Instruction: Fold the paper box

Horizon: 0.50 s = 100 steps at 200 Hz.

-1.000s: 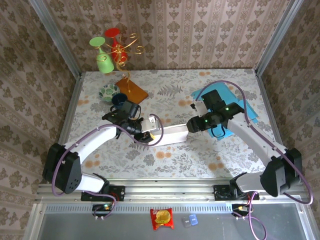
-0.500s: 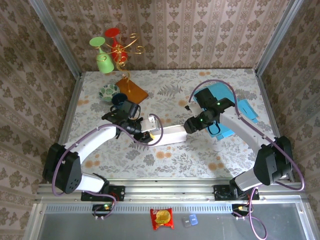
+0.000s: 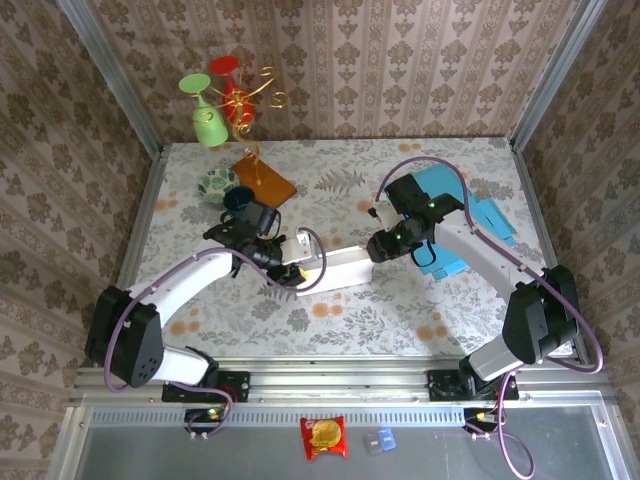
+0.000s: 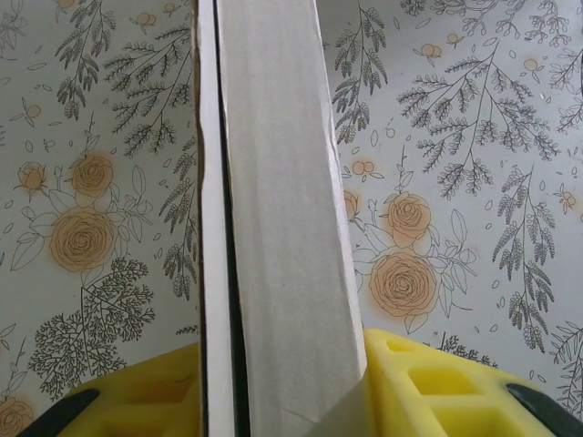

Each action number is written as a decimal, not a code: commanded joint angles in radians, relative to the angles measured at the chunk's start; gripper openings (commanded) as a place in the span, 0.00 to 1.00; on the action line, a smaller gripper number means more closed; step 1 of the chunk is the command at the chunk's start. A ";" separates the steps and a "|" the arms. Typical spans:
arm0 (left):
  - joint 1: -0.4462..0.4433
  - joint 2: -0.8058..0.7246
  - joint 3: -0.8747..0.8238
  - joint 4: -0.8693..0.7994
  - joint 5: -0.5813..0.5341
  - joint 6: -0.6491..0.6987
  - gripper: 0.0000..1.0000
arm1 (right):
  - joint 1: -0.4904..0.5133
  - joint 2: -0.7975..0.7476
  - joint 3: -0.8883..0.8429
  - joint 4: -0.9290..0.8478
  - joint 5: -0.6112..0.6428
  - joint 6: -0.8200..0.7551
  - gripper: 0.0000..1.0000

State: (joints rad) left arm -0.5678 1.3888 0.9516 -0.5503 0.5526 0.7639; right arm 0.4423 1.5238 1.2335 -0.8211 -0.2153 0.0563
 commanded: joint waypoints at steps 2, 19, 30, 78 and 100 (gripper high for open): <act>0.005 0.008 0.009 -0.024 0.012 0.015 0.39 | 0.004 0.018 0.030 -0.067 0.034 0.000 0.43; 0.005 0.009 0.008 -0.022 0.012 0.017 0.38 | 0.003 -0.002 0.065 -0.084 0.034 -0.009 0.49; 0.005 0.008 0.007 -0.022 0.012 0.017 0.38 | 0.001 -0.010 0.089 -0.096 0.037 -0.023 0.52; 0.006 0.009 0.006 -0.017 0.015 0.017 0.36 | -0.019 0.002 0.148 -0.140 0.016 -0.097 0.54; 0.006 0.007 0.007 -0.019 0.015 0.016 0.36 | -0.019 0.020 0.152 -0.150 -0.009 -0.121 0.52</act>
State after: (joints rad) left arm -0.5678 1.3888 0.9516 -0.5499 0.5526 0.7639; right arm 0.4274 1.5253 1.3628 -0.9100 -0.2054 -0.0086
